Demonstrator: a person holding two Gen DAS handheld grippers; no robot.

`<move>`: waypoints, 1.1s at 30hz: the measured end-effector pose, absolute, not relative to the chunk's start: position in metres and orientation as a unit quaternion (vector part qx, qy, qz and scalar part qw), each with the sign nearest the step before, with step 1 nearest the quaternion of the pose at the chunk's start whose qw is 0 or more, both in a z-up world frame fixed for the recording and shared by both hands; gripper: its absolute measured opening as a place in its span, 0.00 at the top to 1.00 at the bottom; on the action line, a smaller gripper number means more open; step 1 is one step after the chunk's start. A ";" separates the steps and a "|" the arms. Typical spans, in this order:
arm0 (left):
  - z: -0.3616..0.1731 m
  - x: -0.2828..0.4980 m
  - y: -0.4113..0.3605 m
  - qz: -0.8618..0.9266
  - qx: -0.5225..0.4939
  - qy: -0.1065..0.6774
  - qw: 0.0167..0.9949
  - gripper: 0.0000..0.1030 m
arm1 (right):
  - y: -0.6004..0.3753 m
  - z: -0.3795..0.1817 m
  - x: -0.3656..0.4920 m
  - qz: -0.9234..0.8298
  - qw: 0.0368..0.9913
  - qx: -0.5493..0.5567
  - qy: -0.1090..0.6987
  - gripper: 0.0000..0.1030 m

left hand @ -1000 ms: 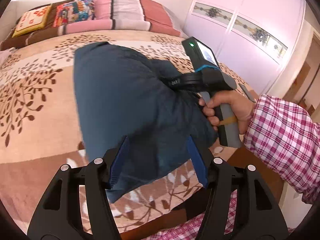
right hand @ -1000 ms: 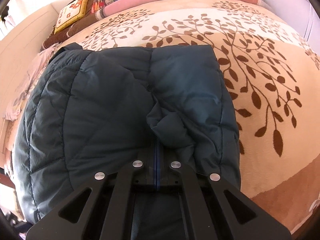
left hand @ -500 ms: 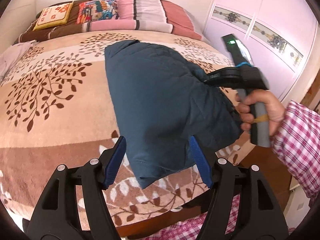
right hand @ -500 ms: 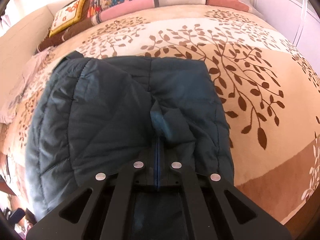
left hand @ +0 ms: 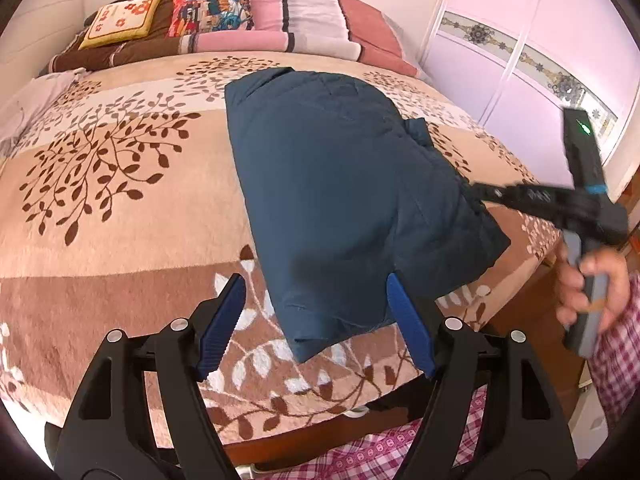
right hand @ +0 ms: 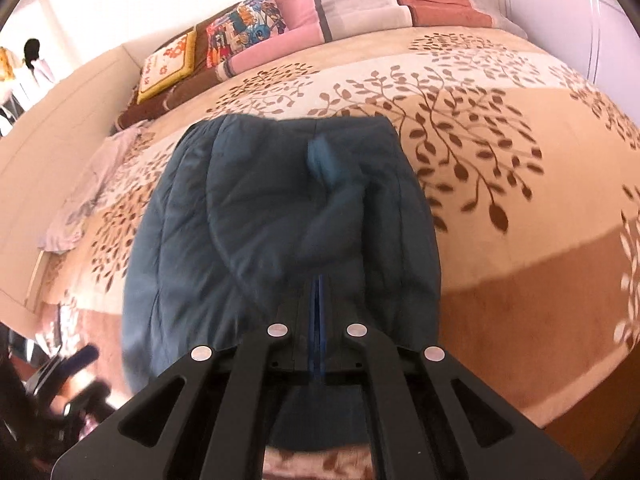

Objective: Fold large clothes

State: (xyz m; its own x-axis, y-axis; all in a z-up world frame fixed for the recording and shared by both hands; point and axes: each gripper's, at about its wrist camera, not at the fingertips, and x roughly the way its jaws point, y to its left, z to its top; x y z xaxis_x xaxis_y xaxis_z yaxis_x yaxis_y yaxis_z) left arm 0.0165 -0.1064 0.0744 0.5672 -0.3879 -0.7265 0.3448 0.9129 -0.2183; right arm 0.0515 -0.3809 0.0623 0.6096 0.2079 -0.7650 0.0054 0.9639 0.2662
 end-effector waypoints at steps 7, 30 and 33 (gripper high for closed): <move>0.073 0.013 -0.109 -0.207 -0.024 0.420 0.883 0.30 | -0.388 0.043 0.016 0.035 0.887 0.123 0.443 1.00; 0.067 0.017 -0.094 -0.204 -0.062 0.434 0.875 0.13 | -0.404 -0.012 0.023 0.039 0.860 0.168 0.480 1.00; 0.068 0.031 -0.089 -0.211 -0.103 0.439 0.867 0.11 | -0.405 -0.015 0.026 0.042 0.860 0.167 0.480 1.00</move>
State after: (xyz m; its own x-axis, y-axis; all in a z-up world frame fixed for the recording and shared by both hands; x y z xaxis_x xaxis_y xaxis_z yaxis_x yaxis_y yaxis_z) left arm 0.0307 -0.0886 0.0680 0.5247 -0.4562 -0.7187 0.2753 0.8898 -0.3639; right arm 0.0256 -0.4049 -0.0153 0.5349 0.2319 -0.8125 0.0886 0.9409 0.3269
